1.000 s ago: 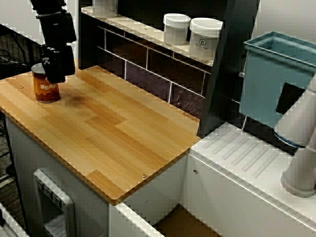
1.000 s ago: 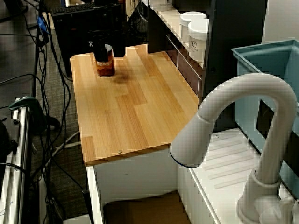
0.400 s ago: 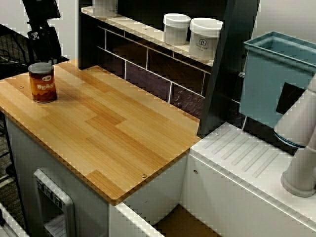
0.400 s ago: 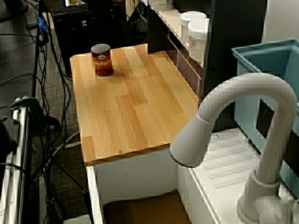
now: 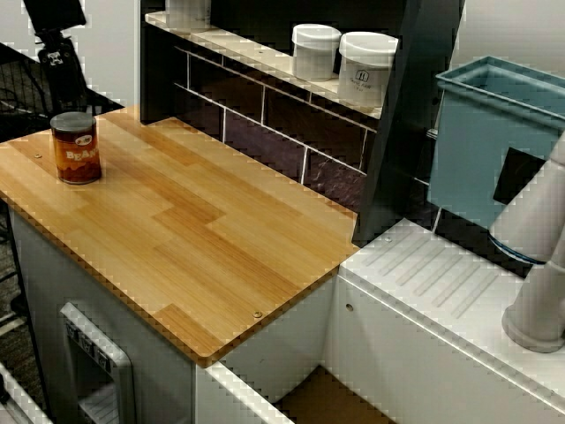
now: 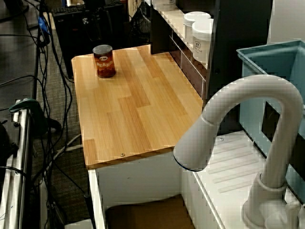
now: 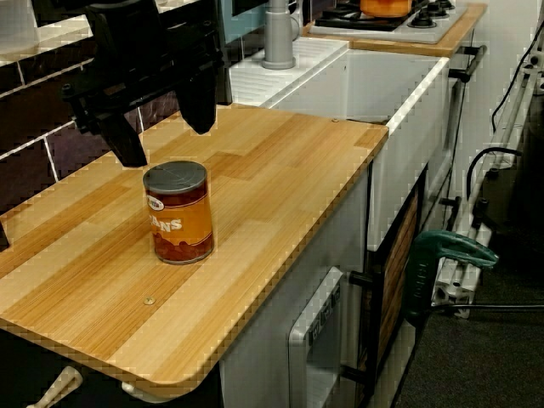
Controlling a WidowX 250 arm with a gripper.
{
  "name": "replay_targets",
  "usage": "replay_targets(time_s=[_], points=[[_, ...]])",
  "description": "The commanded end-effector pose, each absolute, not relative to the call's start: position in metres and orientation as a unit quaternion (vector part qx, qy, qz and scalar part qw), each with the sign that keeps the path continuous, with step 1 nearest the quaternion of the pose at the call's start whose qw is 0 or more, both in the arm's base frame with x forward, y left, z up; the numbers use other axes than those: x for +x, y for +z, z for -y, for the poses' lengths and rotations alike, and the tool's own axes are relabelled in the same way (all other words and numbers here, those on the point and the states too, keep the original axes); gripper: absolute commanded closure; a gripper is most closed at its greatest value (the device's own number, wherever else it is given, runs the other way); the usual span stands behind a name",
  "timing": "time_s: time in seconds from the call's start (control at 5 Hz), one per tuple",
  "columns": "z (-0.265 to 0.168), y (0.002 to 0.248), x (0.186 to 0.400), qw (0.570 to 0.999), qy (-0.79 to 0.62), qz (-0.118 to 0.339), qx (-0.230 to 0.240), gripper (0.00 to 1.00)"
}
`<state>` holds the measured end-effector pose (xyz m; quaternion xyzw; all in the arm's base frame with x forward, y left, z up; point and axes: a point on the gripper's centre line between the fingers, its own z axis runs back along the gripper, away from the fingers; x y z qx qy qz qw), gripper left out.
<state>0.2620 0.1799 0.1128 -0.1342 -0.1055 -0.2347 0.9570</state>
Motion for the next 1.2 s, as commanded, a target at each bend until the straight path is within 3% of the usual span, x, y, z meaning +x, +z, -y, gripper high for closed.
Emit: replay_targets(time_s=[0.0, 0.4, 1.0], points=[[-0.216, 0.132, 0.245, 0.978, -0.141, 0.13, -0.087, 0.0], [-0.231, 0.117, 0.236, 0.989, -0.038, 0.127, -0.059, 0.0], [-0.237, 0.073, 0.26, 0.998, -0.014, 0.064, 0.0, 0.0]])
